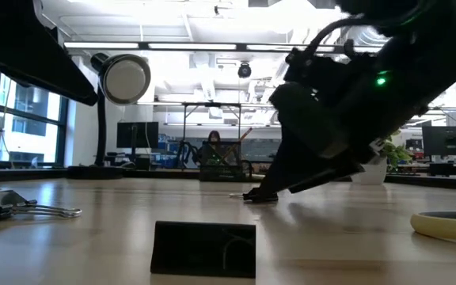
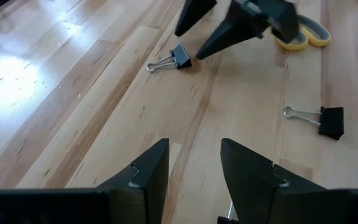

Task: Pick and place office supplies into organizer
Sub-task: Put the black binder clip into the black desk organizer

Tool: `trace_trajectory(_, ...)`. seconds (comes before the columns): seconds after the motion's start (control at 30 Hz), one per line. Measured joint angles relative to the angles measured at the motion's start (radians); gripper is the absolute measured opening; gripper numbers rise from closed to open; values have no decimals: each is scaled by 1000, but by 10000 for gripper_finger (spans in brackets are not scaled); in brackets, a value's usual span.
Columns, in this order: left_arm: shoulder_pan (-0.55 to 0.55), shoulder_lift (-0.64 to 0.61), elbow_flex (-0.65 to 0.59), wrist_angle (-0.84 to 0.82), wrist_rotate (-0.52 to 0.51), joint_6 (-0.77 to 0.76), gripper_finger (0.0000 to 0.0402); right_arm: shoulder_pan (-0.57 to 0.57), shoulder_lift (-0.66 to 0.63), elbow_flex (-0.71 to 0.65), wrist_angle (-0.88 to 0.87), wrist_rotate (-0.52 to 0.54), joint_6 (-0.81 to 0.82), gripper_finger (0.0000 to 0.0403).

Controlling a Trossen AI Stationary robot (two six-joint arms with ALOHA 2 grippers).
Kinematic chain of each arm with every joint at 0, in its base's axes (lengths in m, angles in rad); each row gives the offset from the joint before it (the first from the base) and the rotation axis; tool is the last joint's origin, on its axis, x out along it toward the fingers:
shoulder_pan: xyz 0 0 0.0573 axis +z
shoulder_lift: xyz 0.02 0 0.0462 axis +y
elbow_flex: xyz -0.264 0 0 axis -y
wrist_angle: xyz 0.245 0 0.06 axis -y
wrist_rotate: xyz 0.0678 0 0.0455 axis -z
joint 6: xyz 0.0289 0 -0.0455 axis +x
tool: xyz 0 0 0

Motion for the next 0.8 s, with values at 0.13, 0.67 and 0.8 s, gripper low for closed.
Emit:
trace_trajectory(0.13, 0, 0, 0, 1, 0, 0, 134, -8, 0, -1, 52, 5, -19, 259)
trace_trajectory(0.67, 0, 0, 0, 5, 3, 0, 134, -23, 91, 5, 186, 34, -112, 318)
trace_trajectory(0.8, 0, 0, 0, 6, 3, 0, 134, -36, 92, 4, 175, 45, -81, 331)
